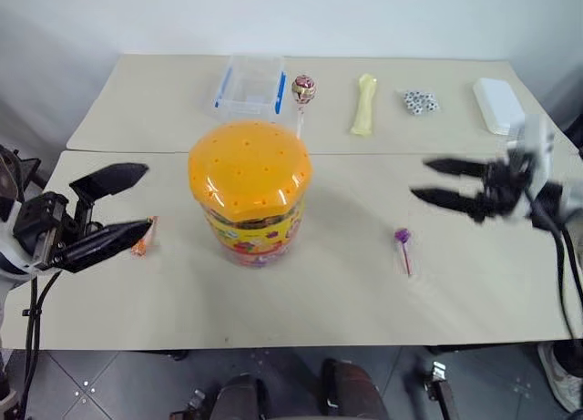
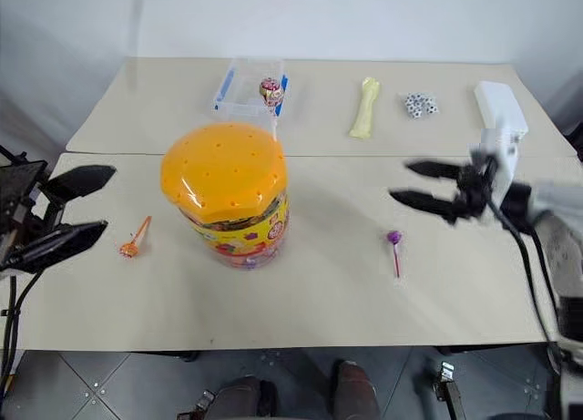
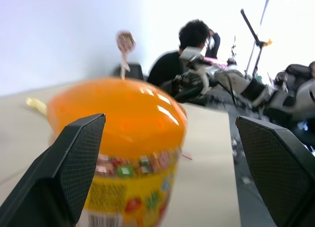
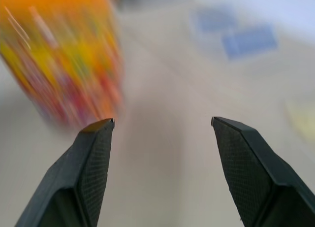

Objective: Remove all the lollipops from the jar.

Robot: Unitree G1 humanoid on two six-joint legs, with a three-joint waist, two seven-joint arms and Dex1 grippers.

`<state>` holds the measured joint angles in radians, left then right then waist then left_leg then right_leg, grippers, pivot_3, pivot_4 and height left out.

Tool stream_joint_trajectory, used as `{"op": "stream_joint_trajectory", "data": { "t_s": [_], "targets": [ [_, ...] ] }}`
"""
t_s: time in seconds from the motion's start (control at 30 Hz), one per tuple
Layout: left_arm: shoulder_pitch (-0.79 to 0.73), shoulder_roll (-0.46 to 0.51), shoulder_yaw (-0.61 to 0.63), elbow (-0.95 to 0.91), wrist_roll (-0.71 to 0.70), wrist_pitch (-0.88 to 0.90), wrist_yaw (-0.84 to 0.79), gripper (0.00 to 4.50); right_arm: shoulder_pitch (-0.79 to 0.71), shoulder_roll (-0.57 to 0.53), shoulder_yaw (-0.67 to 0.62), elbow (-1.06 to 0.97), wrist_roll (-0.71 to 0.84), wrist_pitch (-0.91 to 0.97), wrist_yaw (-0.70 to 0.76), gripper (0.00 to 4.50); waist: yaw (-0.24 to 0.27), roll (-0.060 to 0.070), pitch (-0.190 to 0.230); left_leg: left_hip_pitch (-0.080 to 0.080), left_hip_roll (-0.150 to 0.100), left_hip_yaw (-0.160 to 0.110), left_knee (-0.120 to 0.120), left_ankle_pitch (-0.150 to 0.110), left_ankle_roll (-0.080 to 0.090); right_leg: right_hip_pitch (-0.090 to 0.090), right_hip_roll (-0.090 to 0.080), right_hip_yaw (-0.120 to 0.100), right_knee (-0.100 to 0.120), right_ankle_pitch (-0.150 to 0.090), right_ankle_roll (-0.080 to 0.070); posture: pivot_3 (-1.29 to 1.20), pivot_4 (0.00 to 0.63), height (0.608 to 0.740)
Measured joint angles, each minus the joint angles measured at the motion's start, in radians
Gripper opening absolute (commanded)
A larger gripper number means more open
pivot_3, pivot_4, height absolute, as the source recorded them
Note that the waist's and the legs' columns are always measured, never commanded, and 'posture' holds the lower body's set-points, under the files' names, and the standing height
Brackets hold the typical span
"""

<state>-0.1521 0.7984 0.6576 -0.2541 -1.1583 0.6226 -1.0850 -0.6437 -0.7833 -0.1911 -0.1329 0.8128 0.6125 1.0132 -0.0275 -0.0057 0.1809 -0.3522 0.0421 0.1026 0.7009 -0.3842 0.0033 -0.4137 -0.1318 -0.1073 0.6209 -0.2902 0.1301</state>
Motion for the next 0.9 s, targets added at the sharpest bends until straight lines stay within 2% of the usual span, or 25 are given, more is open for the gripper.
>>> {"op": "stream_joint_trajectory", "data": {
  "t_s": [0.23, 0.4, 0.57, 0.8, 0.9],
  "targets": [
    [0.02, -0.019, -0.003, 0.017, -0.005, 0.006, 0.035, 4.5, -0.216, 0.243, 0.128, 0.009, 0.016, 0.148, -0.232, 3.32, 0.002, 0.0, 0.0, -0.005, -0.005, 0.002, 0.0, 0.0, 0.0, -0.003, -0.002, -0.003, 0.001, 0.0, 0.0, 0.0, 0.15, 0.74],
    [0.022, -0.041, -0.01, 0.017, 0.002, -0.005, 0.045, 4.5, -0.275, 0.309, 0.187, 0.02, -0.013, 0.175, -0.262, 3.32, 0.0, 0.0, 0.0, -0.005, -0.004, 0.001, -0.001, 0.0, 0.0, -0.002, -0.002, -0.006, 0.001, 0.0, 0.0, 0.0, 0.15, 0.74],
    [0.038, -0.048, -0.008, 0.007, 0.002, -0.016, 0.05, 4.5, -0.282, 0.335, 0.196, 0.02, -0.014, 0.206, -0.265, 2.2, -0.002, 0.0, 0.0, -0.005, -0.004, 0.003, 0.0, 0.0, 0.0, -0.002, -0.002, -0.006, 0.001, 0.0, 0.0, 0.0, 0.15, 0.74],
    [0.013, -0.073, -0.008, -0.013, -0.016, -0.026, 0.094, 4.5, -0.301, 0.349, 0.193, 0.036, -0.035, 0.193, -0.262, 0.03, -0.002, 0.0, 0.0, -0.005, -0.004, 0.003, 0.0, 0.0, 0.0, -0.002, -0.002, -0.005, 0.001, 0.0, 0.0, 0.0, 0.15, 0.74],
    [0.009, -0.072, -0.008, -0.036, -0.031, -0.023, 0.114, 4.5, -0.329, 0.339, 0.184, 0.057, -0.045, 0.169, -0.226, 0.03, -0.003, 0.0, 0.0, -0.005, -0.004, 0.003, -0.001, 0.0, 0.0, -0.003, -0.001, -0.006, 0.001, 0.0, 0.0, 0.0, 0.15, 0.74]
  ]
}}
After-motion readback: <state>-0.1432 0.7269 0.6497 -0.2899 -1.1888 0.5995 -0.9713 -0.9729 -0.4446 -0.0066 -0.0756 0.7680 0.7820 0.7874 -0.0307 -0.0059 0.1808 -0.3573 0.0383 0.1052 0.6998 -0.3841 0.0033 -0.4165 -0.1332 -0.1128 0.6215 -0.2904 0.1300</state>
